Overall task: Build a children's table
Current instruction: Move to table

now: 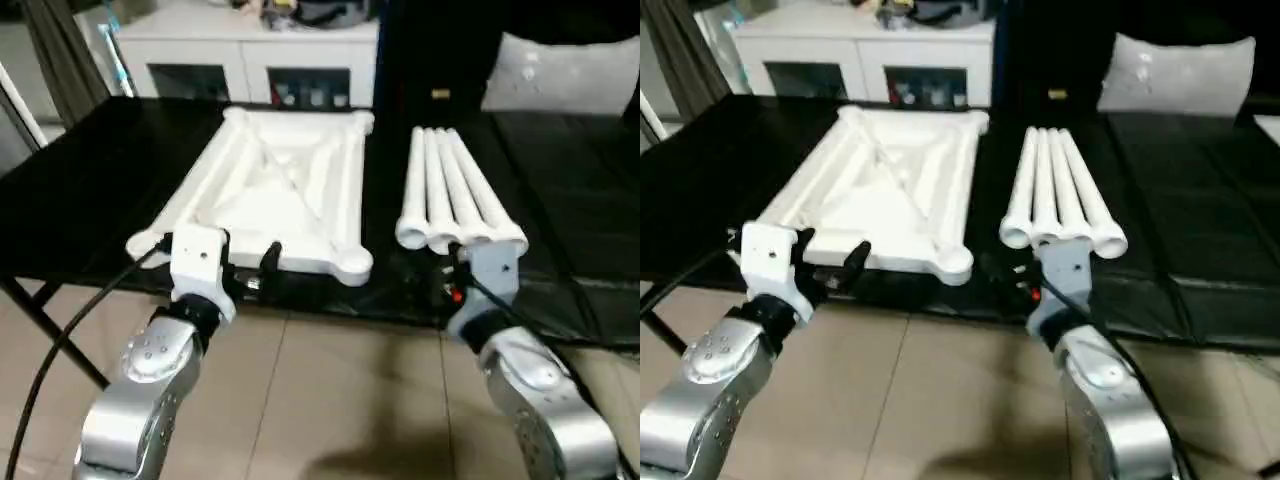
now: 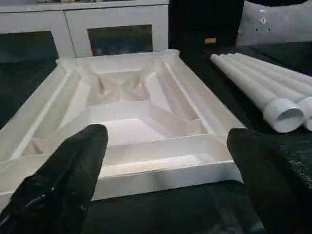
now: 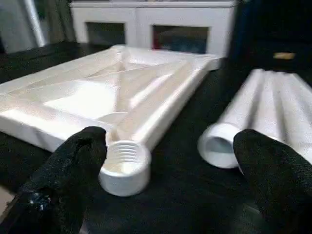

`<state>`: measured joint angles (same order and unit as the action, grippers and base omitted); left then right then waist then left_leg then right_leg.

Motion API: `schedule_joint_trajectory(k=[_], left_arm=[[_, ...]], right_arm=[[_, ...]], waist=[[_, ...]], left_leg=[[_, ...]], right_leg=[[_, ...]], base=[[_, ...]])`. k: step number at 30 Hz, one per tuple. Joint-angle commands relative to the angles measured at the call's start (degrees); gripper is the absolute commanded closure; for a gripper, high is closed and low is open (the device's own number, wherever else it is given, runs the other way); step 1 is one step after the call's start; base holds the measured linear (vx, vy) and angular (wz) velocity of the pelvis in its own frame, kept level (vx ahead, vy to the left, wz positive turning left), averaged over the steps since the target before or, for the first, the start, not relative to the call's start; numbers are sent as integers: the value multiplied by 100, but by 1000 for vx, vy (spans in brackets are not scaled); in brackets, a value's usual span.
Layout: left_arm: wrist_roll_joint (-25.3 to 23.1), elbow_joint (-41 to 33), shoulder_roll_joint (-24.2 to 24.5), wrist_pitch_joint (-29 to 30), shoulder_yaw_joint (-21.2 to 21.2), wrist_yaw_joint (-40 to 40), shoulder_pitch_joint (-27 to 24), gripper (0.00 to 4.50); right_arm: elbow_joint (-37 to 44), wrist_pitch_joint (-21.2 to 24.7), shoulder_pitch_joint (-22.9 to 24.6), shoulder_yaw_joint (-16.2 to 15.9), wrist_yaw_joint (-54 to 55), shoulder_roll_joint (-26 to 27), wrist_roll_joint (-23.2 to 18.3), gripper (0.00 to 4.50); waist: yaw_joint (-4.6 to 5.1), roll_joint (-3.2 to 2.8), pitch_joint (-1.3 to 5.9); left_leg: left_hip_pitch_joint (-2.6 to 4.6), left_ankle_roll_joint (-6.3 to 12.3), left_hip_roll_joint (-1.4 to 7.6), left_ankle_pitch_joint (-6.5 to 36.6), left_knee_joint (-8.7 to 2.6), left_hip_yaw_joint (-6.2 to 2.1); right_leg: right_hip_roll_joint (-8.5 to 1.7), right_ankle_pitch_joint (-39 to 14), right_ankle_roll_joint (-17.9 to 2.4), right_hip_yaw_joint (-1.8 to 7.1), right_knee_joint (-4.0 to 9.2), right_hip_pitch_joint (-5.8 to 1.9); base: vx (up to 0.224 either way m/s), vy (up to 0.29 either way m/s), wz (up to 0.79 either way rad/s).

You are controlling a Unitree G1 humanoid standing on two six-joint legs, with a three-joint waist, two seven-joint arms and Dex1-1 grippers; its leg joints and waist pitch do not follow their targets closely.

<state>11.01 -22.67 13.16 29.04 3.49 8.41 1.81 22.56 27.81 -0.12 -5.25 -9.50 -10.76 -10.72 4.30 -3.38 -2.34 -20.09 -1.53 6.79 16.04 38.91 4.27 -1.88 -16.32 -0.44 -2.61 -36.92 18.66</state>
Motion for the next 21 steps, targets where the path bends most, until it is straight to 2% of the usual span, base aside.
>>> schedule_joint_trajectory(k=[1, 2, 3, 4, 5, 6, 7, 8, 9, 10, 11, 12, 13, 14, 15, 16, 17, 18, 19, 20, 21], left_arm=[[-53, 40, -11, -24, 115, 85, 24, 7], [-60, 41, -26, -31, 133, 97, 40, 7], [-66, 42, -42, -38, 152, 109, 55, 7], [-54, 47, -67, -16, 193, 115, 97, 7], [-76, 59, -69, -15, 213, 103, 124, 7], [-93, 69, -69, -19, 224, 100, 143, 7], [-108, 71, -97, -46, 190, 59, 159, 7], [-92, 68, -142, -63, 127, 11, 173, 7], [-70, 65, -175, -70, 77, -18, 176, 7], [-67, 64, -175, -68, 49, -34, 174, 7], [-68, 65, -167, -63, 34, -39, 171, 7], [-70, 59, -155, -62, 30, -30, 155, 7], [-66, 42, -133, -46, 23, -7, 126, 7], [-66, 41, -133, -44, 23, -5, 124, 7], [-72, 38, -127, -38, 29, 8, 116, 7], [-80, 47, -90, -39, 68, 67, 107, 7], [-81, 54, -70, -25, 82, 96, 118, 7], [-81, 54, -70, -25, 82, 96, 118, 7], [-80, 66, -71, -22, 76, 115, 132, 7], [-78, 95, -69, -38, 72, 148, 162, 7], [-86, 118, -50, -45, 74, 171, 191, 7]], right_arm=[[154, 153, -72, 92, -32, -69, -15, 0], [154, 194, -86, 97, -37, -83, -24, 0], [154, 232, -97, 103, -44, -98, -32, 0], [132, 320, -122, 128, -33, -111, -52, 0], [104, 279, -141, 126, -34, -118, -25, 0], [85, 245, -154, 124, -40, -121, 1, 0], [61, 243, -169, 124, -34, -111, 18, 0], [46, 242, -176, 117, -28, -104, 38, 0], [40, 250, -175, 108, -19, -99, 55, 0], [38, 305, -169, 99, 22, -87, 76, 0], [40, 355, -164, 92, 56, -77, 96, 0], [25, 365, -158, 83, 111, -70, 151, 0], [-29, 405, -167, 87, 239, -46, 256, 0], [-33, 410, -169, 88, 245, -45, 259, 0], [-40, 438, -175, 95, 249, -42, 249, 0], [-22, 493, -181, 126, 198, -30, 166, 0], [14, 553, -190, 143, 174, -33, 127, 0], [14, 553, -190, 143, 174, -33, 127, 0], [29, 610, -197, 219, 178, 32, 26, 0], [35, 625, -215, 277, 174, 69, -33, 0], [36, 615, -228, 265, 159, 49, -22, 0]], waist=[[230, -138, 227], [275, -64, 227], [299, 9, 221], [294, 86, 225], [150, 295, 304], [13, 341, 307], [-78, 293, 353], [-92, 283, 309], [-50, 162, 305], [-6, 112, 338], [179, 35, 388], [199, 4, 328], [201, 37, 308], [109, 131, 265], [58, 225, 247], [2, 262, 235], [-121, 478, 290], [-274, 407, 279], [-334, 394, 136], [-409, 257, 152], [-423, 87, 101]], left_leg=[[489, 601, 732, 2090, -945, -593], [606, 1231, 762, 1432, -952, -661], [592, 1680, 663, 853, -867, -563], [485, 1816, 554, 539, -788, -457], [-143, 1784, 94, -64, -420, -31], [-387, 1365, 133, -61, -236, 83], [-430, 1193, 180, -217, -174, 62], [-446, 1089, 203, -522, -298, 66], [-252, 1132, 274, -889, -522, 25], [-14, 1277, 334, -1099, -588, -50], [656, 2022, 607, -1637, -646, -460], [932, 2710, 890, -1679, -702, -723], [921, 2914, 975, -1730, -709, -768], [705, 2879, 756, -1822, -694, -511], [560, 2556, 515, -1312, -642, -275], [394, 2208, 247, -611, -570, -69], [-109, 1727, -190, 92, -92, 151], [-229, 1437, -61, 105, 88, 59], [-204, 126, -22, 204, 162, 104], [-260, -170, 34, 37, 36, 49], [78, -724, 249, -57, -420, 147]], right_leg=[[-198, -738, -924, -11, 117, 142], [-252, -123, -685, -25, 25, 244], [-368, 193, -603, 23, 113, 262], [-454, 423, -675, 86, 238, 164], [-712, 1028, -965, 427, 538, -464], [-949, -158, -1271, 595, 808, -716], [-993, -388, -1400, 651, 805, -796], [-769, -251, -1554, 563, 740, -758], [-452, 53, -1534, 275, 595, -607], [-312, 278, -1456, 138, 470, -460], [-146, 330, -1118, -74, 98, 115], [-255, -311, -481, -26, -152, 506], [-325, -352, -184, 32, -239, 590], [-448, 127, 112, 140, -144, 627], [-494, 400, -61, 196, 137, 473], [-567, 462, -210, 296, 381, 248], [-930, -179, -852, 850, 689, -432], [-1253, -522, -1277, 1037, 820, -602], [-713, -927, -2044, 1274, 832, -495], [-566, -555, -2064, 1315, 751, -538], [-42, 79, -1467, 1083, 616, -102]], base=[[76, 77, 5], [104, 38, 3], [104, 38, 3], [102, 4, 4], [0, 0, 0], [0, 0, 0], [0, 0, 0], [99, 30, 0], [99, 30, 0], [103, 22, 7], [135, 18, 7], [135, 18, 7], [119, 5, 6], [52, -18, 8], [52, -18, 8], [38, -50, 9], [54, -47, 7], [54, -47, 7], [0, 0, 0], [32, -19, -35], [32, -19, -35]])
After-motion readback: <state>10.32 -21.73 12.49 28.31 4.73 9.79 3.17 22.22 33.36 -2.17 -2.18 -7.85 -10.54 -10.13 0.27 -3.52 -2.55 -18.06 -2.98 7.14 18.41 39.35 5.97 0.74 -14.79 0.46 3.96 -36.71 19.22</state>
